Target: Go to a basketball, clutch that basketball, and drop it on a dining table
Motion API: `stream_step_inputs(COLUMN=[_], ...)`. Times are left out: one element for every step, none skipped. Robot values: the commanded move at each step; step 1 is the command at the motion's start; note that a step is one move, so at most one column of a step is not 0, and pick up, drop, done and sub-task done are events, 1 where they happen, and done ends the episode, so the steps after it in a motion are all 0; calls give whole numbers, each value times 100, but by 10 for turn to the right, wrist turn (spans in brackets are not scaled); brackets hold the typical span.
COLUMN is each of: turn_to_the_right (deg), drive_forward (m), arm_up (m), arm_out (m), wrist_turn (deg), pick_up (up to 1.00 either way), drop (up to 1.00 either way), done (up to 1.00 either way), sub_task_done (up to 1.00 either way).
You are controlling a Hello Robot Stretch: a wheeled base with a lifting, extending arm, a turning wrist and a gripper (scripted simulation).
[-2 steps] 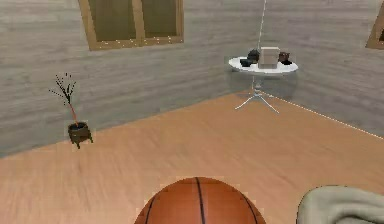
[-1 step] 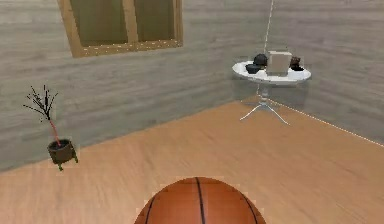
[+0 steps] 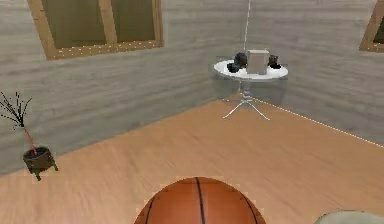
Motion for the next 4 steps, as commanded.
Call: stream_step_inputs(turn_to_the_right=[0,0,90,0], drive_forward=[100,100,0,15], arm_up=[0,0,0,0], arm_out=[0,0,0,0], wrist_turn=[0,0,0,0], pick_up=[0,0,0,0], drop=[0,0,0,0], done=[0,0,0,0], sub_task_done=[0,0,0,0])
